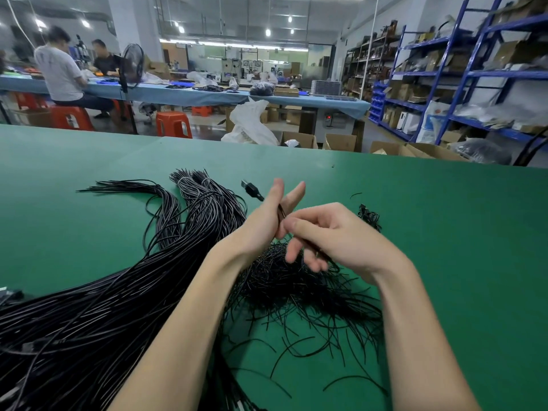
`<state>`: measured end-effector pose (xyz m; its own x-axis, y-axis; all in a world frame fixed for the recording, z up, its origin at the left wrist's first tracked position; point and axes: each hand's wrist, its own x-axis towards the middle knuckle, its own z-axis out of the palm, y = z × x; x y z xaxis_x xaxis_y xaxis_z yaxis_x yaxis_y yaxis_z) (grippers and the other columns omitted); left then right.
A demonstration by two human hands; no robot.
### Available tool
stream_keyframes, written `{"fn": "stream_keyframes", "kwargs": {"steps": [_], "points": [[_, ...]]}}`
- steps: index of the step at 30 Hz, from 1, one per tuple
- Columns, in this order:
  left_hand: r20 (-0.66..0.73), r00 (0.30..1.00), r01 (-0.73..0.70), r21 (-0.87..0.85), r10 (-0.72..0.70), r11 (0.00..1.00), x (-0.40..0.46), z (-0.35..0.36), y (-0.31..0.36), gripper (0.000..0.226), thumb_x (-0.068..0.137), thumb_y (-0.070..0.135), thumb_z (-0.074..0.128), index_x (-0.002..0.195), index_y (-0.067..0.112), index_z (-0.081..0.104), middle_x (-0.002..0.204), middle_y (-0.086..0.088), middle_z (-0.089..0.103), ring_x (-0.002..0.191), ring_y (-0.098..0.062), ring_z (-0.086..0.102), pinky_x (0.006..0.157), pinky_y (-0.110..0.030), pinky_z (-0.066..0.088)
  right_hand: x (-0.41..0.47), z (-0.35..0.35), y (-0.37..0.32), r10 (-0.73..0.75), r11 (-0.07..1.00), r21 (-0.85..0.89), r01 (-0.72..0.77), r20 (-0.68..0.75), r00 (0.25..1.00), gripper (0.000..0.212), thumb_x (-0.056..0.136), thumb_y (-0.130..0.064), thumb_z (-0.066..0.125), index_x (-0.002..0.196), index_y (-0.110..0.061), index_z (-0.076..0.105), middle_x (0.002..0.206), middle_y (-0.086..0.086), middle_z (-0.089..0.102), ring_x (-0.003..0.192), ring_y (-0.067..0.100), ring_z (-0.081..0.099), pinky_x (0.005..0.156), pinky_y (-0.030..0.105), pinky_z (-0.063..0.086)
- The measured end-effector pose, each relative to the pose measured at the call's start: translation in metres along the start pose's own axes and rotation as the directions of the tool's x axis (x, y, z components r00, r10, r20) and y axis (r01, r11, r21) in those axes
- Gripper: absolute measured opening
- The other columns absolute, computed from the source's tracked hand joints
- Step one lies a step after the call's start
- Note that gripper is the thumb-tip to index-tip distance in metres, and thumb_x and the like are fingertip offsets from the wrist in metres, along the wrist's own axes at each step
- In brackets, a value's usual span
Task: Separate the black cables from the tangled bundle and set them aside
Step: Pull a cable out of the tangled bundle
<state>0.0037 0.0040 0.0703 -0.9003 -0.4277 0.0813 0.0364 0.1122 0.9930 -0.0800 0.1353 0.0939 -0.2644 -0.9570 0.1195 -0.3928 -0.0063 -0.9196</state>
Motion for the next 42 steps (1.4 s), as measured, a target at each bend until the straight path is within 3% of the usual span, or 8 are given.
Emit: {"fn": "stream_keyframes", "kwargs": {"steps": [7, 12, 17, 21, 26, 30, 35, 42], "points": [[0.237, 0.953, -0.001, -0.616, 0.186, 0.787, -0.009, 0.006, -0.001, 0.069, 0.106, 0.047, 0.005, 0.156, 0.006, 0.027, 0.161, -0.009, 0.034, 0.15, -0.015, 0.031, 0.125, -0.033, 0.017, 0.004, 0.014, 0.031, 0.083, 0.959, 0.26, -0.115, 0.132, 0.988, 0.046, 0.092, -0.056, 0.056, 0.066, -0.021, 0.07, 0.051, -0.002, 0.051, 0.048, 0.013, 0.045, 0.051, 0.02, 0.038], [0.381, 0.856, 0.063, -0.746, 0.349, 0.662, -0.02, -0.005, 0.009, 0.072, 0.106, 0.046, 0.006, 0.156, -0.003, 0.021, 0.164, -0.021, 0.022, 0.153, -0.028, 0.021, 0.127, -0.041, 0.01, -0.004, 0.002, 0.045, 0.193, 0.981, -0.02, -0.193, 0.149, 0.97, 0.049, 0.085, -0.058, 0.07, 0.059, -0.018, 0.069, 0.055, 0.002, 0.056, 0.05, 0.008, 0.048, 0.06, 0.016, 0.043], [0.525, 0.851, 0.206, -0.312, -0.012, 0.927, -0.031, -0.009, 0.011, 0.066, 0.082, 0.067, 0.065, 0.103, 0.006, 0.079, 0.1, -0.017, 0.076, 0.096, -0.024, 0.072, 0.098, -0.039, 0.049, -0.004, -0.016, 0.039, 0.069, 0.973, -0.218, -0.077, -0.046, 0.997, 0.018, 0.081, -0.034, 0.086, 0.067, -0.026, 0.076, 0.061, -0.013, 0.059, 0.059, 0.008, 0.049, 0.061, 0.026, 0.043], [0.502, 0.744, 0.243, 0.412, -0.441, 0.878, -0.019, 0.005, 0.011, 0.084, 0.103, 0.061, 0.014, 0.13, -0.001, 0.064, 0.13, -0.019, 0.066, 0.126, -0.022, 0.061, 0.117, -0.036, 0.038, -0.002, -0.025, 0.025, 0.03, 0.88, -0.464, -0.099, -0.154, 0.988, 0.011, 0.067, -0.043, 0.069, 0.069, -0.035, 0.076, 0.06, -0.004, 0.066, 0.058, 0.009, 0.049, 0.061, 0.033, 0.046], [0.19, 0.945, 0.164, 0.428, -0.266, 0.889, -0.012, 0.008, 0.004, 0.063, 0.103, 0.062, 0.014, 0.146, 0.033, 0.049, 0.15, 0.003, 0.051, 0.144, -0.011, 0.04, 0.126, -0.036, 0.017, 0.002, -0.016, 0.013, -0.078, 0.811, -0.572, -0.121, -0.311, 0.947, 0.018, 0.081, -0.023, 0.063, 0.066, -0.029, 0.071, 0.052, -0.01, 0.056, 0.051, 0.008, 0.044, 0.055, 0.027, 0.042], [0.004, 0.996, 0.077, 0.457, -0.089, 0.886, 0.0, 0.005, -0.002, 0.069, 0.101, 0.065, 0.005, 0.139, 0.035, 0.054, 0.138, 0.007, 0.053, 0.133, -0.006, 0.041, 0.113, -0.027, 0.022, 0.011, -0.002, 0.011, -0.102, 0.95, -0.31, -0.041, -0.431, 0.897, 0.021, 0.092, -0.026, 0.069, 0.072, -0.021, 0.072, 0.054, -0.01, 0.049, 0.05, 0.005, 0.039, 0.052, 0.016, 0.034], [-0.152, 0.988, -0.043, -0.063, 0.033, 0.997, 0.007, 0.014, -0.009, 0.061, 0.107, 0.052, 0.009, 0.156, 0.024, 0.034, 0.161, 0.013, 0.031, 0.147, -0.003, 0.028, 0.119, -0.023, 0.008, 0.018, 0.013, 0.01, -0.001, 0.991, 0.122, 0.061, -0.436, 0.9, 0.011, 0.098, -0.014, 0.066, 0.089, -0.016, 0.073, 0.071, 0.0, 0.074, 0.048, 0.01, 0.053, 0.05, 0.019, 0.043], [-0.012, 0.994, -0.087, -0.711, 0.112, 0.698, 0.001, 0.011, -0.003, 0.065, 0.107, 0.048, 0.017, 0.147, 0.005, 0.044, 0.149, -0.012, 0.052, 0.143, -0.02, 0.044, 0.126, -0.039, 0.014, 0.015, 0.019, 0.027, 0.11, 0.886, 0.463, -0.01, -0.19, 0.975, 0.016, 0.096, -0.022, 0.068, 0.082, -0.016, 0.064, 0.067, -0.004, 0.064, 0.04, 0.007, 0.042, 0.039, 0.015, 0.031]]}}
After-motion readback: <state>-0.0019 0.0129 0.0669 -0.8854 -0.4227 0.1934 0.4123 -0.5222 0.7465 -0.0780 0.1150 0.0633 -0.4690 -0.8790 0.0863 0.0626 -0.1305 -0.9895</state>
